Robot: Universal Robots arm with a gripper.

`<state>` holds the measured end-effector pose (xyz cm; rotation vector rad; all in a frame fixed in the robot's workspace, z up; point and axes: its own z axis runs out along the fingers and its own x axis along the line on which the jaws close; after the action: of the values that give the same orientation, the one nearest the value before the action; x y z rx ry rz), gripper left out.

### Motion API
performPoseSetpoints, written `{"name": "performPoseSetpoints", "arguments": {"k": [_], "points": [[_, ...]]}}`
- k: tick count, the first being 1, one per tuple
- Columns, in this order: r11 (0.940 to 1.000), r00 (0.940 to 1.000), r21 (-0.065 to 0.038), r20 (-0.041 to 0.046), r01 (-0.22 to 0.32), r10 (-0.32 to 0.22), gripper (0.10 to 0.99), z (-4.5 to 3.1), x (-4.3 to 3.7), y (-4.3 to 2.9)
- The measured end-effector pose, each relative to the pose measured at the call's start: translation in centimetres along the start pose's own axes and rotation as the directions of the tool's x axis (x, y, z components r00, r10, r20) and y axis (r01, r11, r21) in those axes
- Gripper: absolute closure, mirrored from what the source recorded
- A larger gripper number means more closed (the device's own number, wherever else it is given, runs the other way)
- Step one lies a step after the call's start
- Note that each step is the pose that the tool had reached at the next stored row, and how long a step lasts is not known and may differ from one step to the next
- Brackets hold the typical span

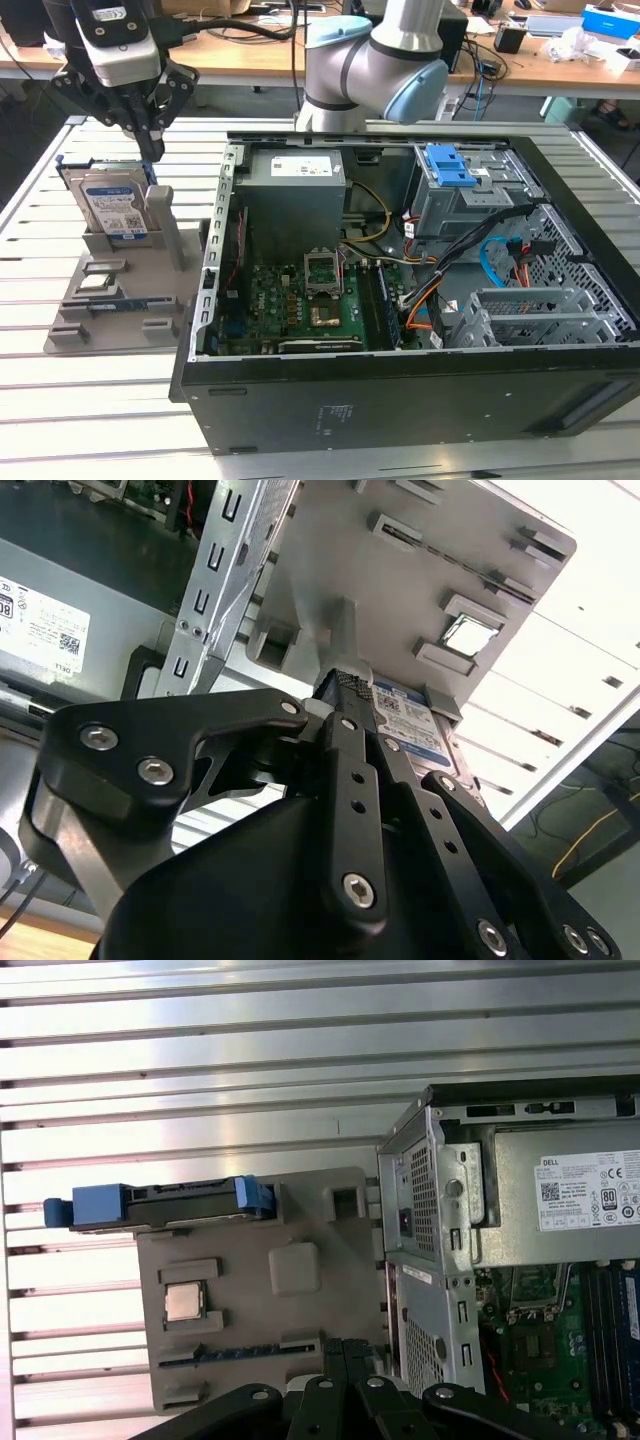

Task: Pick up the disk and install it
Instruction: 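Reach for the disk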

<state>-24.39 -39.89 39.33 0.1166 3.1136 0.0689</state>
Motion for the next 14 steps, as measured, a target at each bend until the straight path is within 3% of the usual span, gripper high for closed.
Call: {"name": "performPoseSetpoints", "arguments": {"k": [14], "points": [[1.0, 1.0, 0.0, 0.0, 0.0, 0.0, 0.98, -0.04, 1.39, -0.1]]}}
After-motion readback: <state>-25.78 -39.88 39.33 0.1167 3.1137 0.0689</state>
